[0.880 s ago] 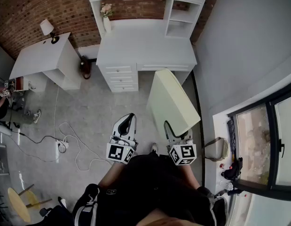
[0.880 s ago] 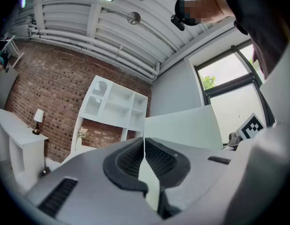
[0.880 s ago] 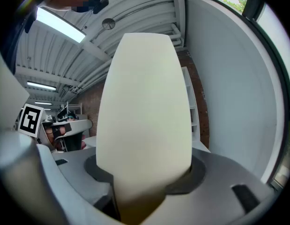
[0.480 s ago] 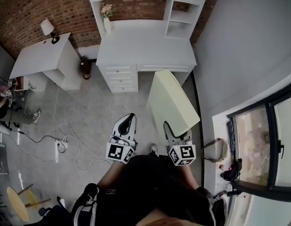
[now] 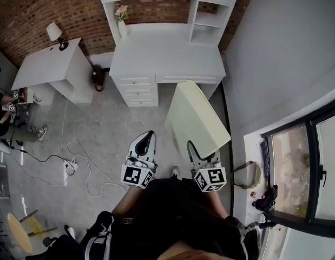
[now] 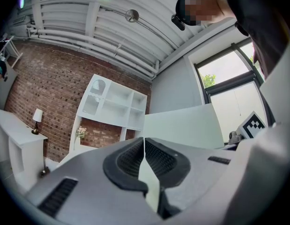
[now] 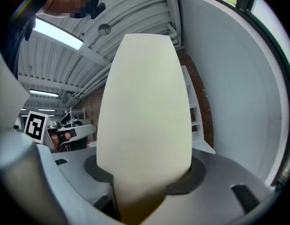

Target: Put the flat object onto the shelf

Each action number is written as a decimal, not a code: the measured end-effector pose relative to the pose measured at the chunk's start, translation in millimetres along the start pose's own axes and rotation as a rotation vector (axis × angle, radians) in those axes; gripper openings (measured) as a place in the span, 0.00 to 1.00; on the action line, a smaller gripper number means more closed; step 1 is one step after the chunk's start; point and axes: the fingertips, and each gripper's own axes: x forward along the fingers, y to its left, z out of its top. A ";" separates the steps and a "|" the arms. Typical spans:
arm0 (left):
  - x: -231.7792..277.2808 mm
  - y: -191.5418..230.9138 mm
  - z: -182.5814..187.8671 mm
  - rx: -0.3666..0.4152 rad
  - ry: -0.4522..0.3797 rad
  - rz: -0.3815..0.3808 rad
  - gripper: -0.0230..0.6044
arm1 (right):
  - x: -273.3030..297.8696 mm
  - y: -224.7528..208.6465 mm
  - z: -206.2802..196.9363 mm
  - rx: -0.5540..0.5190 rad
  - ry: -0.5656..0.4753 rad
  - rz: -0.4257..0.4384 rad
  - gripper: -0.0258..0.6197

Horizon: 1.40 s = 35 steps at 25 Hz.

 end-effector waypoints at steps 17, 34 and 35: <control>56.3 -20.3 -18.1 0.019 0.026 0.093 0.06 | 35.5 -77.2 -1.3 -0.030 0.035 0.090 0.48; 198.7 152.5 -23.7 -0.029 0.011 0.083 0.06 | 240.0 -98.8 14.8 -0.058 0.072 0.037 0.48; 207.9 168.1 -21.7 -0.031 0.013 0.077 0.06 | 258.0 -96.6 18.6 -0.062 0.070 0.030 0.48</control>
